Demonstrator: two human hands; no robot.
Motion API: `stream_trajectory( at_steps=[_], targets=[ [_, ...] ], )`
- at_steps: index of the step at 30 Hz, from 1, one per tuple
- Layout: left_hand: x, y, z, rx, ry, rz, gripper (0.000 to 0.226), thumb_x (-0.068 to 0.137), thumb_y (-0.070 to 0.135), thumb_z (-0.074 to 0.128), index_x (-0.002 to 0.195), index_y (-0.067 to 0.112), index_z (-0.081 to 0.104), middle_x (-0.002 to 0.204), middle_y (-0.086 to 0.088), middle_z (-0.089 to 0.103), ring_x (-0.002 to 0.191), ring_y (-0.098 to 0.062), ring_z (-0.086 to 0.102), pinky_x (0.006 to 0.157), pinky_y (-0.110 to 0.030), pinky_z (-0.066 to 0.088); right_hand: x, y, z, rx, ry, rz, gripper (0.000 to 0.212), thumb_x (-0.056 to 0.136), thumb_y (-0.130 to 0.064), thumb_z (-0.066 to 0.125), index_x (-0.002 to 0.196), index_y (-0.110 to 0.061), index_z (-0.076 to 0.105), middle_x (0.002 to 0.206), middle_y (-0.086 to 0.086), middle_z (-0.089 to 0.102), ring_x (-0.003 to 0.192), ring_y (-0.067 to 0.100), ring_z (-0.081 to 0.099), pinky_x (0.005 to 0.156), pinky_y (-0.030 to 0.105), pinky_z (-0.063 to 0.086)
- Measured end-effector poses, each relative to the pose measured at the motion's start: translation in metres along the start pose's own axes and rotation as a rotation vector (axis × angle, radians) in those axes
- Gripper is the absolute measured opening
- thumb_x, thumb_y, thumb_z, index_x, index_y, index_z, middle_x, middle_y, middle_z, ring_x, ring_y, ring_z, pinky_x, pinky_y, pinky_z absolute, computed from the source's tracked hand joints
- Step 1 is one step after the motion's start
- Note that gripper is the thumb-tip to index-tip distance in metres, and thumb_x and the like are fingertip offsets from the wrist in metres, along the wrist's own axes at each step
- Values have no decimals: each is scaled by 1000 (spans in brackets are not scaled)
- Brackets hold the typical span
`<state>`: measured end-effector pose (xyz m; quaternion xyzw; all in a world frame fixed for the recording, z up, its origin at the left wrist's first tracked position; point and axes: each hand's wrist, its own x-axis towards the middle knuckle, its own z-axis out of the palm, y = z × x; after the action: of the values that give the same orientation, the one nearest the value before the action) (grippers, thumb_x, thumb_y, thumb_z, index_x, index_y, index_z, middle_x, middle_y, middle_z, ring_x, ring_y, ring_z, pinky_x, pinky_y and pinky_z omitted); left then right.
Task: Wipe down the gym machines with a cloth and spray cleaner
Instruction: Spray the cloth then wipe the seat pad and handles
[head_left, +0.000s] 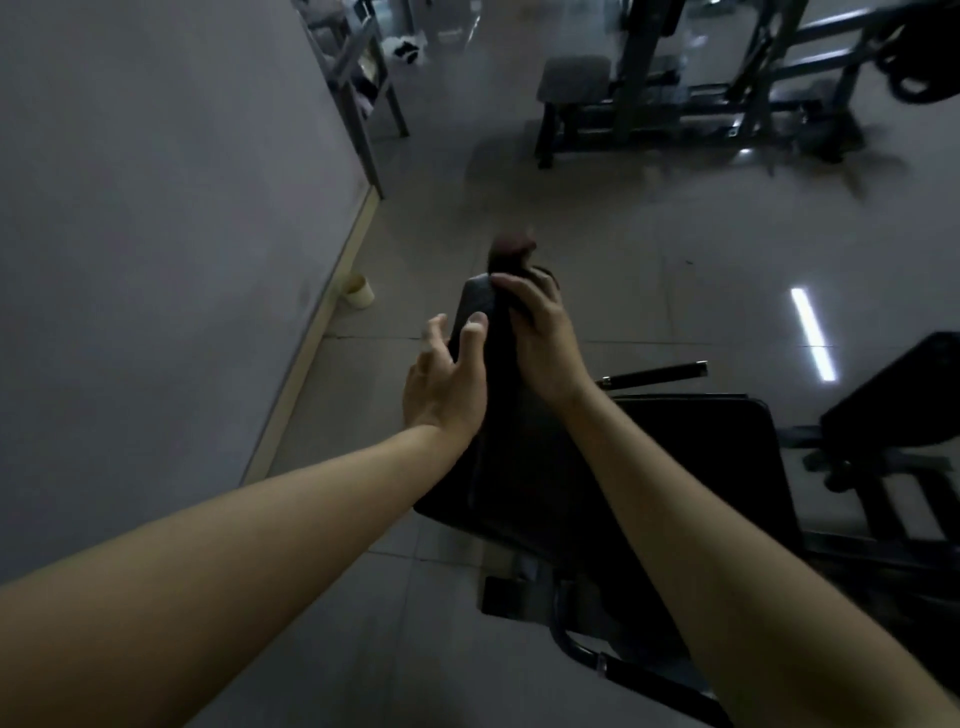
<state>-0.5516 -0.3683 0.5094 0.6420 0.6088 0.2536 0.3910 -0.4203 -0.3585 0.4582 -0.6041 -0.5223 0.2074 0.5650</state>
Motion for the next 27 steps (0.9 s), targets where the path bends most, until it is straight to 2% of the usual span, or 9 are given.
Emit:
stream_trajectory(
  at_steps=[3,5,7,11,16,20,23,25,27],
  targets=[
    [0,1,-3,-100,58,-3,61,102,59,42,151,23,39,136,-2,58,121,-21,54,96,-36,41,-35,-16,10,-61,-62,-126,34,94,-9,53,124,-9,68,134,7,56,128,26,53,106,47,46],
    [1,-1,-8,-136,101,22,52,101,54,45,137,18,54,128,-6,64,117,-24,59,98,-37,44,-62,-32,12,-116,-86,-178,32,90,-3,54,115,-6,73,129,8,61,125,28,54,103,45,46],
    [-1,-1,-15,-283,78,-36,58,91,62,45,127,20,61,123,-5,67,117,-27,62,102,-41,46,-90,-51,16,-247,-137,-189,31,91,-5,53,115,-5,73,127,9,63,125,29,51,103,40,45],
    [-20,-17,-28,-232,-83,-23,45,105,41,45,142,16,51,139,-13,58,131,-32,52,100,-32,35,-127,-79,26,-383,-95,-123,27,93,-7,55,114,-2,72,126,13,62,122,33,49,100,47,46],
    [-56,-78,-70,25,-259,430,59,94,30,36,152,25,44,152,-8,47,141,-27,42,120,-49,32,-189,-102,47,-473,60,-106,23,96,-16,57,108,-8,76,133,8,60,130,30,47,107,41,45],
    [-74,-117,-87,251,-251,672,54,99,16,50,152,21,41,144,-9,41,131,-32,44,110,-54,40,-228,-110,61,-448,162,48,39,88,9,62,121,-8,72,150,5,47,143,23,34,117,30,36],
    [-92,-122,-91,463,-160,853,59,91,19,62,146,13,42,123,-13,42,111,-34,46,94,-48,40,-245,-114,64,-401,185,189,43,82,10,65,121,-8,71,152,6,44,140,20,38,109,10,33],
    [-103,-129,-88,527,-193,932,65,82,16,68,142,12,42,119,-14,48,108,-35,49,91,-47,38,-259,-113,56,-263,217,430,42,83,10,60,120,-8,71,145,4,49,134,21,48,106,13,38],
    [-117,-138,-80,510,-383,946,70,77,11,71,140,17,41,120,-11,55,106,-35,56,89,-47,44,-285,-109,45,-199,268,591,41,85,8,54,118,-9,72,133,3,56,124,23,56,105,25,45]
  ],
)
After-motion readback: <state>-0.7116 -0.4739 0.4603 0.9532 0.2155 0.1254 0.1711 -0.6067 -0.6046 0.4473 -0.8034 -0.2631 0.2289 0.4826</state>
